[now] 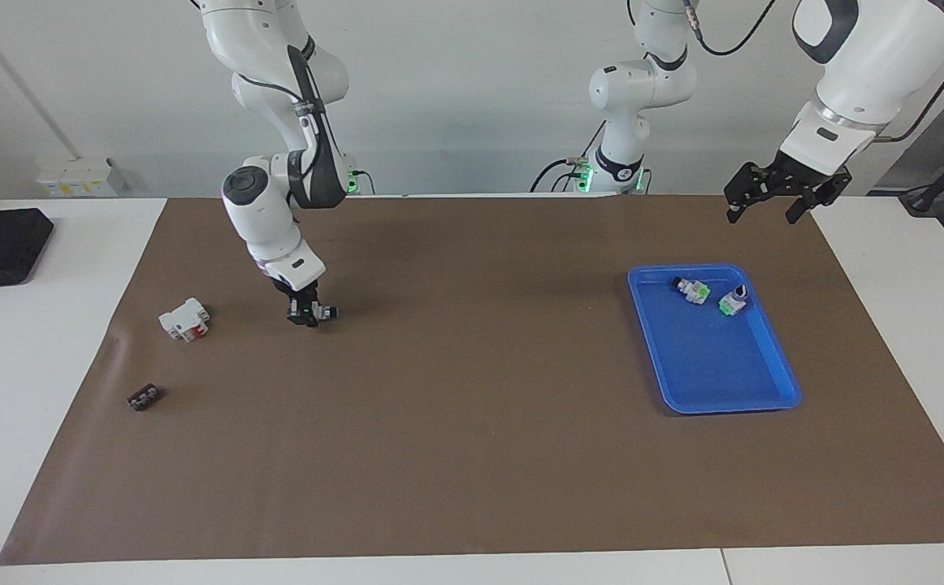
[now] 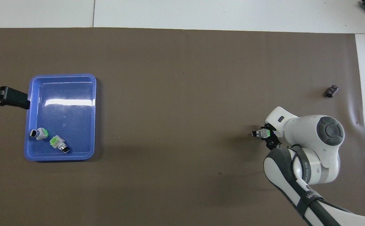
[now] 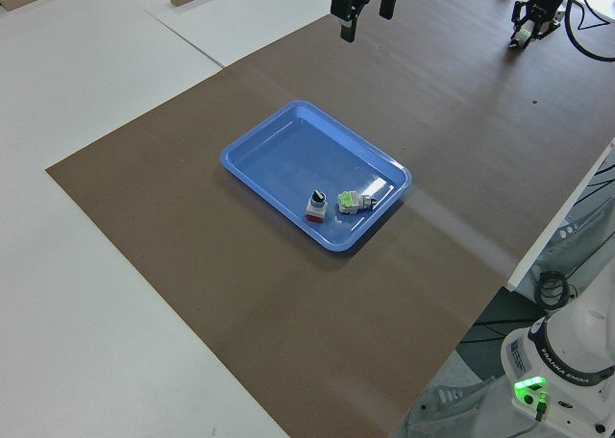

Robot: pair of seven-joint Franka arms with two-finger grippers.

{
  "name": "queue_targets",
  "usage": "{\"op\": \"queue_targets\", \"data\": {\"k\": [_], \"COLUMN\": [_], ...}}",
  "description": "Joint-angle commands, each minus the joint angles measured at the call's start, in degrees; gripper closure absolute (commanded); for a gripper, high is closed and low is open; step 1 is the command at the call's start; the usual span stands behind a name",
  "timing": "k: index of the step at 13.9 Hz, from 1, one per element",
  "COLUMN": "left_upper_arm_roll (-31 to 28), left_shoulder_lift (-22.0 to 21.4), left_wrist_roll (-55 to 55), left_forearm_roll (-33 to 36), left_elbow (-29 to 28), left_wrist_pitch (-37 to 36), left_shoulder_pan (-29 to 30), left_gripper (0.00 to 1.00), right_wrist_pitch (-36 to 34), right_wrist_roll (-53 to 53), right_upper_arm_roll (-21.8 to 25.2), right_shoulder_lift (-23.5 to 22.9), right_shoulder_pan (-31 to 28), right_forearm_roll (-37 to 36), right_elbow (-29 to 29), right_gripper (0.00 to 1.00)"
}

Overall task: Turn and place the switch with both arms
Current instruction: 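Carry the switch toward the tray while the left gripper reaches toward it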

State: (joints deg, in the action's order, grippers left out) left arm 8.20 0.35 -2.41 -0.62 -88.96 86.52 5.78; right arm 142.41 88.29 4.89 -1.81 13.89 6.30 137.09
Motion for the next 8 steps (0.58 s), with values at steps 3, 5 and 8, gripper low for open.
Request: {"op": "queue_targets", "data": {"k": [3,5,8], "left_upper_arm_roll": [0.24,0.07,0.07], "left_shoulder_lift": [-1.49,-1.4,-1.23], "left_wrist_roll": [0.39,1.88,6.97], "left_forearm_roll": [-1.56,-6.56,-17.01], "left_elbow": [-1.56,-1.65,-2.09], "left_wrist_pitch": [1.27,2.07,4.52], "left_shoulder_pan": [0.46,0.63,1.43], "left_gripper": [0.0,0.0,0.0], "right_wrist_pitch": [-4.41,-8.27,-7.5], "right_wrist_roll": [0.22,0.39,-0.92], "right_upper_arm_roll": [-4.26,-6.46,-10.41], "right_shoulder_lift": [3.57,3.48,3.48], "right_shoulder_pan": [2.63,2.72,3.6], "right_forearm_roll": [3.19,15.43,29.78], "right_elbow": [-11.03,-16.13,-19.83], "right_gripper": [1.0,1.0,1.0]}}
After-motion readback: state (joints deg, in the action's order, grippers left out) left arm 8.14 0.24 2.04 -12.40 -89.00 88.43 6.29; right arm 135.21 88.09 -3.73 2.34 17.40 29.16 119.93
